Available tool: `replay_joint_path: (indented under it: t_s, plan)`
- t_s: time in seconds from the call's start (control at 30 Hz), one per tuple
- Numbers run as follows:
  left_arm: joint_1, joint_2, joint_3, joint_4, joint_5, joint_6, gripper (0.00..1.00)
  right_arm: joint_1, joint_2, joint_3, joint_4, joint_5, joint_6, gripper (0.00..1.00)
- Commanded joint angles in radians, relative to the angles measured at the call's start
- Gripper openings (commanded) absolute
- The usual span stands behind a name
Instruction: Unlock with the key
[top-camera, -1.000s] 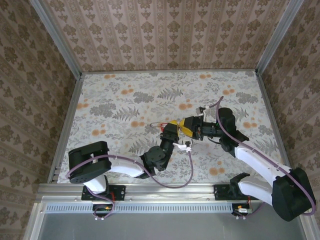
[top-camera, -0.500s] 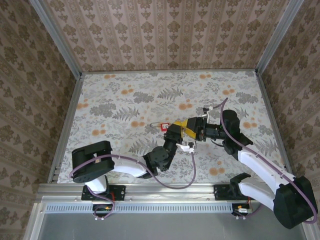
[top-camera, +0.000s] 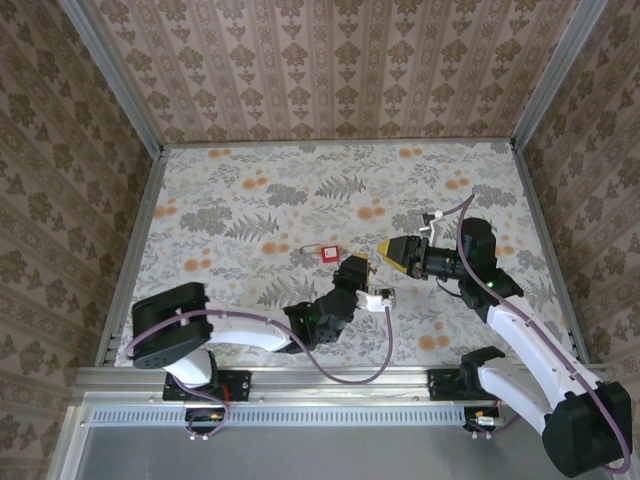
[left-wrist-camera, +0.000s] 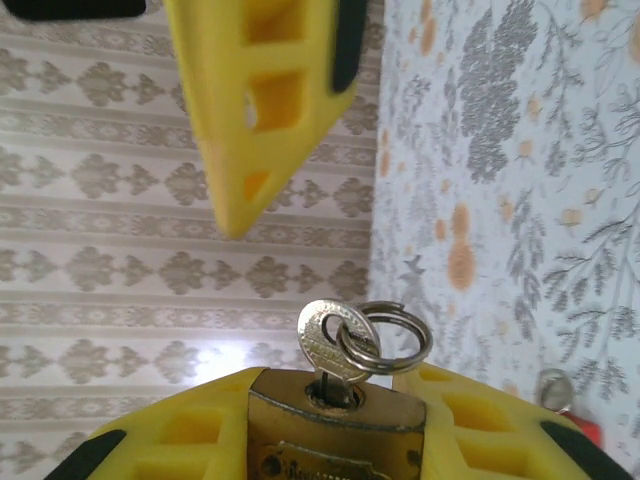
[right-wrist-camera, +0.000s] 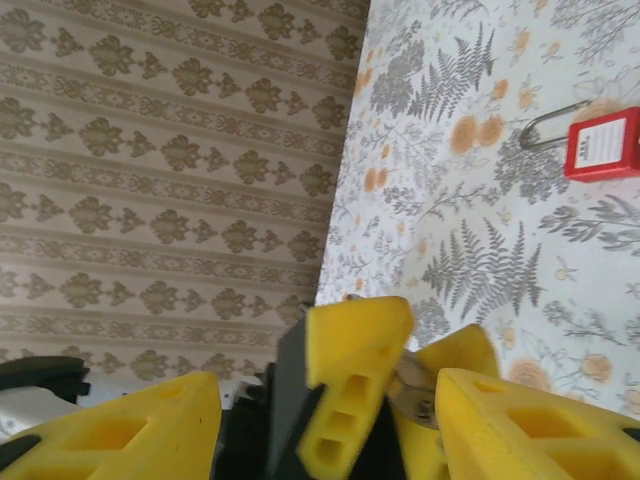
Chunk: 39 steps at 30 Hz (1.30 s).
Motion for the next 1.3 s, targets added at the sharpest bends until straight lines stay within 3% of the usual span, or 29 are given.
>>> replay_joint_path:
  t_s: [0.0, 0.07, 0.3, 0.57, 0.97, 1.27]
  plan:
    - [0.029, -0.132, 0.132, -0.504, 0.148, -0.357, 0.08, -0.015, -0.014, 0.031, -0.110, 0.023, -0.134, 0.57]
    - [0.060, -0.182, 0.194, -0.700, 0.249, -0.480, 0.08, -0.023, -0.011, 0.035, -0.132, 0.029, -0.160, 0.55]
    - [0.095, -0.257, 0.258, -0.926, 0.400, -0.603, 0.13, -0.033, 0.029, -0.003, 0.000, -0.084, -0.092, 0.47]
    - [0.102, -0.227, 0.259, -0.935, 0.417, -0.603, 0.13, 0.007, 0.055, -0.026, 0.109, -0.142, -0.009, 0.47]
    - [0.157, -0.215, 0.296, -0.989, 0.543, -0.672, 0.16, 0.114, 0.105, -0.044, 0.095, -0.075, -0.040, 0.45]
    - [0.163, -0.188, 0.330, -1.018, 0.571, -0.681, 0.17, 0.184, 0.140, -0.044, 0.122, -0.030, -0.053, 0.47]
